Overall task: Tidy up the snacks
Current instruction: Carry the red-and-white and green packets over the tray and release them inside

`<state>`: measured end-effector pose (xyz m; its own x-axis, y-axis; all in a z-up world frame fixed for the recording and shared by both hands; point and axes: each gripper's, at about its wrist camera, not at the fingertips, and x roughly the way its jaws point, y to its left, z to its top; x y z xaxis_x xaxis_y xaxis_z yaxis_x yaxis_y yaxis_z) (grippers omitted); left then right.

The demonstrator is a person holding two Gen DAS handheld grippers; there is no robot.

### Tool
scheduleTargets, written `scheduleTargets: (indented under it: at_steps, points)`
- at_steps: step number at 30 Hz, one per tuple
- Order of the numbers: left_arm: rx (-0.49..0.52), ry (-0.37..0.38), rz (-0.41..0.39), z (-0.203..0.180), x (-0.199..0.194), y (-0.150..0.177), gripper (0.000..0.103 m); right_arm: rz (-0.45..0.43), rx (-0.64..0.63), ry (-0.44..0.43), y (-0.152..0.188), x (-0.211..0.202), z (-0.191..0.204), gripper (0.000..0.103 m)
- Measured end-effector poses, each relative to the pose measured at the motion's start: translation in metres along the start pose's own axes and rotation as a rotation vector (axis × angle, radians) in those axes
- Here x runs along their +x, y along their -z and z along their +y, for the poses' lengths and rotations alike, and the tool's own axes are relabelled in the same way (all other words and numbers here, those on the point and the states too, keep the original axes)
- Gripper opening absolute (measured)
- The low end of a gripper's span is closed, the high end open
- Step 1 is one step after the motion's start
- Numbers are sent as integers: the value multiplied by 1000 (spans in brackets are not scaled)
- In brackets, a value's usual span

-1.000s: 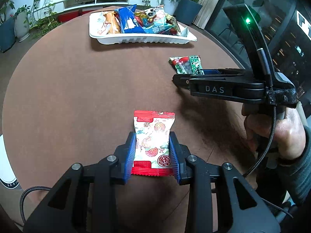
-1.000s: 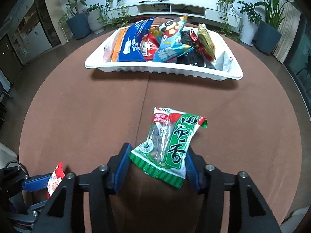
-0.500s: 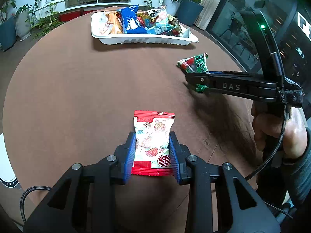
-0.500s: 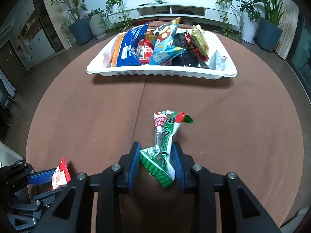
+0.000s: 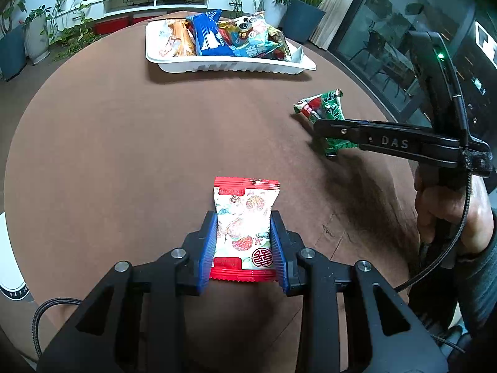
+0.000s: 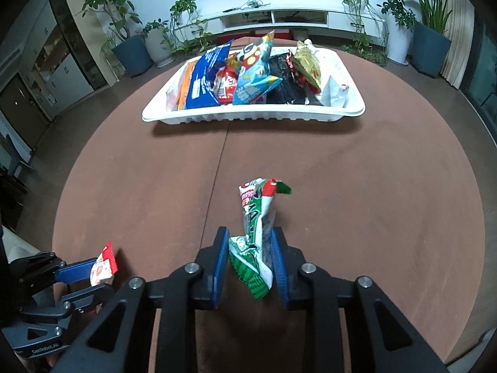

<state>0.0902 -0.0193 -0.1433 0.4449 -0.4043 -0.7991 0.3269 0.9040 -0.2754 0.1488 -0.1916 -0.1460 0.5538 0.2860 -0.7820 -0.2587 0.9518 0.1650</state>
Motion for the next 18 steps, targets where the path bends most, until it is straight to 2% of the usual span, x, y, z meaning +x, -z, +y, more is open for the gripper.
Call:
scheduleTargets:
  at_steps: [10,18]
  points:
    - [-34,27,-51,8,-13,-19,31,-68,111,-28,-12,-29,-43,29]
    - [-56,25,-146,27,-43,-68,31,-164,230,7,-45,-62,-107,29]
